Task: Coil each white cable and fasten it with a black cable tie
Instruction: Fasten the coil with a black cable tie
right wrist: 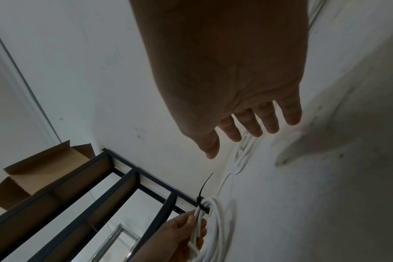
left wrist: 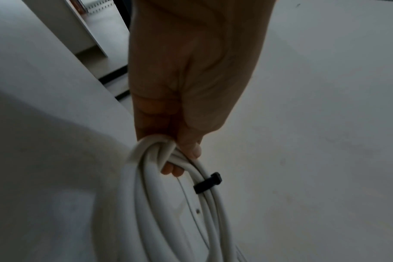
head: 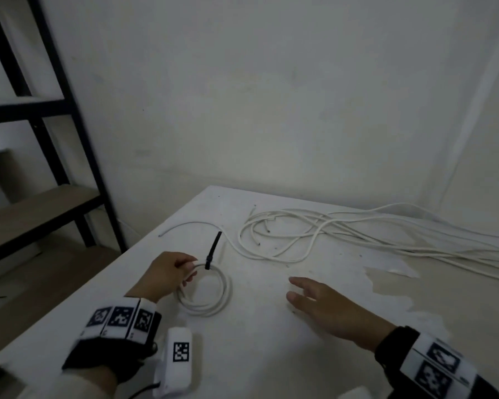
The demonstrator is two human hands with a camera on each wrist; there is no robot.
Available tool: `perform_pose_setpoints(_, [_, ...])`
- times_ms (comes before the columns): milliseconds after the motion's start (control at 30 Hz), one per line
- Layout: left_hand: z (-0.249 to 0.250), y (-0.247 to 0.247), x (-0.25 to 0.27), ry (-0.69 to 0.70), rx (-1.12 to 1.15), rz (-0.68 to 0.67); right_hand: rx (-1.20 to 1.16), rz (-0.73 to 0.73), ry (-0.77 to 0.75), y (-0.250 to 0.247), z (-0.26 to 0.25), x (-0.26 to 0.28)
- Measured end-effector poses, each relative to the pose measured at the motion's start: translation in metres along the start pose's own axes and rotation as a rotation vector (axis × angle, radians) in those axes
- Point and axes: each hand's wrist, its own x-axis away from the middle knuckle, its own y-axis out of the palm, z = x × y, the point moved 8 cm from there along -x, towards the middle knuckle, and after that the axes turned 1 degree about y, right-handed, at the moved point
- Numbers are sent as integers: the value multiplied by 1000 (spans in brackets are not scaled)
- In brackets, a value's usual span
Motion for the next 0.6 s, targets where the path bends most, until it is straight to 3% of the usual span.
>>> perform_pose_setpoints(267, [-21, -10, -25, -64, -333, -103, 131, -18, 65, -18, 39, -14])
perform_pose_setpoints(600, [-32, -20, -41, -161, -466, -23, 273, -33, 29, -17, 48, -19])
